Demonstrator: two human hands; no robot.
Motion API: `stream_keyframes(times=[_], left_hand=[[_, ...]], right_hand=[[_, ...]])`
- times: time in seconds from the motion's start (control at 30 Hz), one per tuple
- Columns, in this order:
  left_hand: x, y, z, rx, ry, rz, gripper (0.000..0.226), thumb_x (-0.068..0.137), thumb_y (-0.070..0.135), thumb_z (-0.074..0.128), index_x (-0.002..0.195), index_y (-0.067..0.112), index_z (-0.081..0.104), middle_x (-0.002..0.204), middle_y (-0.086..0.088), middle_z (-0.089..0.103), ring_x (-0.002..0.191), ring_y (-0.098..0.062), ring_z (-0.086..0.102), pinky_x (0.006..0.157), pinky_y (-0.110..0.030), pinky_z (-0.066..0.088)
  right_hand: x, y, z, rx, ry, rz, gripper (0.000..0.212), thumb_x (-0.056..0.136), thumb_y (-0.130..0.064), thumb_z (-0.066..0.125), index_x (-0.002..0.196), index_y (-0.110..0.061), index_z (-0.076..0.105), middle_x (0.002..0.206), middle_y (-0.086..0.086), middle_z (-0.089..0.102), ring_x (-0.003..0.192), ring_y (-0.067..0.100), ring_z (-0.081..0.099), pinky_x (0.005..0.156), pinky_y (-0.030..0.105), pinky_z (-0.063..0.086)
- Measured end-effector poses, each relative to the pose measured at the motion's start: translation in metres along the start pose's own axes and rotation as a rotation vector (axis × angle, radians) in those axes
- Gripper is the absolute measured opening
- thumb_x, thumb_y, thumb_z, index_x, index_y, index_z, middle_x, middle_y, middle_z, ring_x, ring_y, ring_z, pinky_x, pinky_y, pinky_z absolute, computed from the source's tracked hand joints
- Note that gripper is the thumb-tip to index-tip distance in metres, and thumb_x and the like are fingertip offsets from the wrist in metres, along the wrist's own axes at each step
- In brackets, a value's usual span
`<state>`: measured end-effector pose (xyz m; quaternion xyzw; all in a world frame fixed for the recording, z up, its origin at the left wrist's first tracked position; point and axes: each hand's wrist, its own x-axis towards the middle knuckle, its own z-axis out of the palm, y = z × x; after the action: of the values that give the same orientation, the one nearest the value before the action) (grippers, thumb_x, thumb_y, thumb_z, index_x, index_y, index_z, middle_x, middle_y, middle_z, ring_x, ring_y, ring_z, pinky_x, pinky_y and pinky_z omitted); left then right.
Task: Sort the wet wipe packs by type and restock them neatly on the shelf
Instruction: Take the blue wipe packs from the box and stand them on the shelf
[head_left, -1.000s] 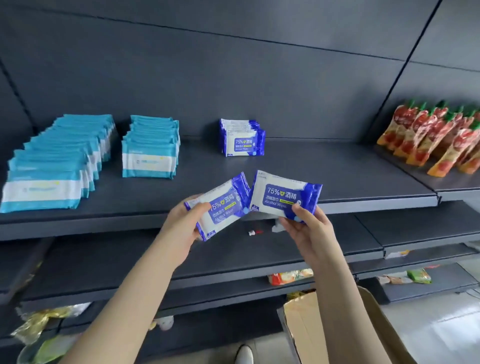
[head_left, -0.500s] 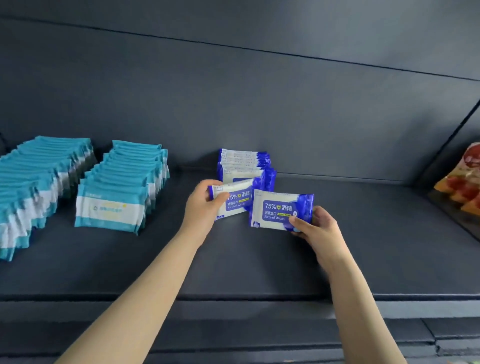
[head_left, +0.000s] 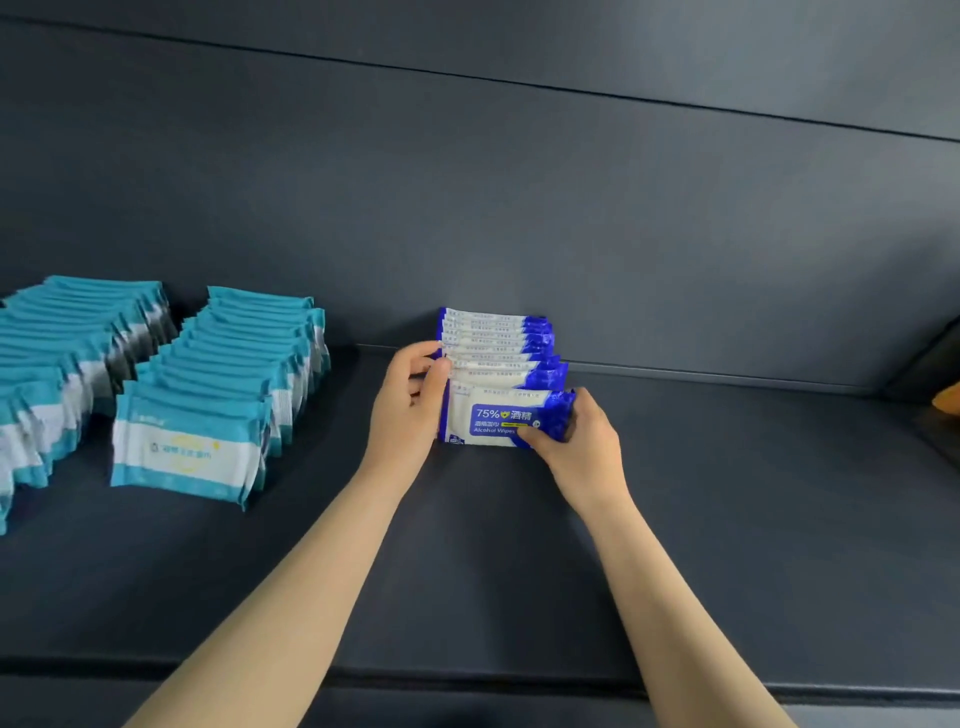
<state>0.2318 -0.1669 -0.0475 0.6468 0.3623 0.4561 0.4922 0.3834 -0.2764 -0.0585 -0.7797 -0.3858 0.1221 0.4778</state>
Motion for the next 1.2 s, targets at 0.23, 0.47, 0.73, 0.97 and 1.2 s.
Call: stream_keyframes(times=[0.23, 0.47, 0.73, 0.97, 1.2], left_hand=[[-0.006, -0.002, -0.004, 0.058, -0.033, -0.001, 0.046, 0.088, 0.034, 0.070, 0.130, 0.025, 0.052, 0.119, 0.007, 0.054, 0.094, -0.006, 0.061, 0.068, -0.009, 0.048], [-0.001, -0.007, -0.004, 0.166, -0.053, 0.086, 0.046, 0.086, 0.018, 0.073, 0.128, 0.023, 0.055, 0.123, 0.009, 0.057, 0.100, -0.006, 0.061, 0.081, -0.019, 0.054], [-0.003, -0.009, -0.006, 0.215, -0.068, 0.115, 0.056, 0.087, 0.014, 0.073, 0.137, 0.023, 0.048, 0.132, 0.009, 0.049, 0.108, -0.003, 0.059, 0.090, -0.014, 0.050], [-0.015, 0.036, -0.039, -0.053, -0.049, -0.013, 0.060, 0.093, 0.028, 0.066, 0.146, 0.025, 0.038, 0.147, 0.009, 0.041, 0.121, -0.003, 0.052, 0.078, -0.001, 0.043], [-0.070, 0.071, -0.100, -0.219, -0.270, -0.008, 0.049, 0.096, 0.034, 0.060, 0.142, 0.029, 0.043, 0.141, 0.016, 0.047, 0.112, 0.013, 0.053, 0.099, -0.022, 0.046]], right_hand=[[0.004, -0.006, 0.016, 0.052, 0.060, -0.009, 0.052, 0.073, -0.021, 0.087, 0.108, -0.017, 0.048, 0.110, -0.001, 0.055, 0.098, 0.017, 0.057, 0.079, 0.029, 0.047], [0.002, 0.000, 0.019, 0.070, 0.084, -0.032, 0.056, 0.074, -0.022, 0.086, 0.111, -0.023, 0.044, 0.111, 0.000, 0.056, 0.096, 0.017, 0.055, 0.075, 0.021, 0.046], [0.002, 0.000, 0.015, 0.117, 0.033, 0.027, 0.060, 0.073, -0.023, 0.087, 0.116, -0.021, 0.045, 0.118, 0.000, 0.054, 0.099, 0.017, 0.057, 0.079, 0.023, 0.048], [-0.033, -0.048, -0.020, 0.414, 0.115, 0.142, 0.037, 0.094, -0.037, 0.064, 0.128, -0.030, 0.054, 0.125, -0.014, 0.059, 0.113, 0.001, 0.057, 0.093, 0.028, 0.050], [-0.139, -0.108, -0.030, 0.574, 0.325, 0.164, 0.036, 0.099, -0.039, 0.056, 0.134, -0.034, 0.052, 0.133, -0.015, 0.055, 0.125, 0.008, 0.053, 0.106, 0.037, 0.045]])
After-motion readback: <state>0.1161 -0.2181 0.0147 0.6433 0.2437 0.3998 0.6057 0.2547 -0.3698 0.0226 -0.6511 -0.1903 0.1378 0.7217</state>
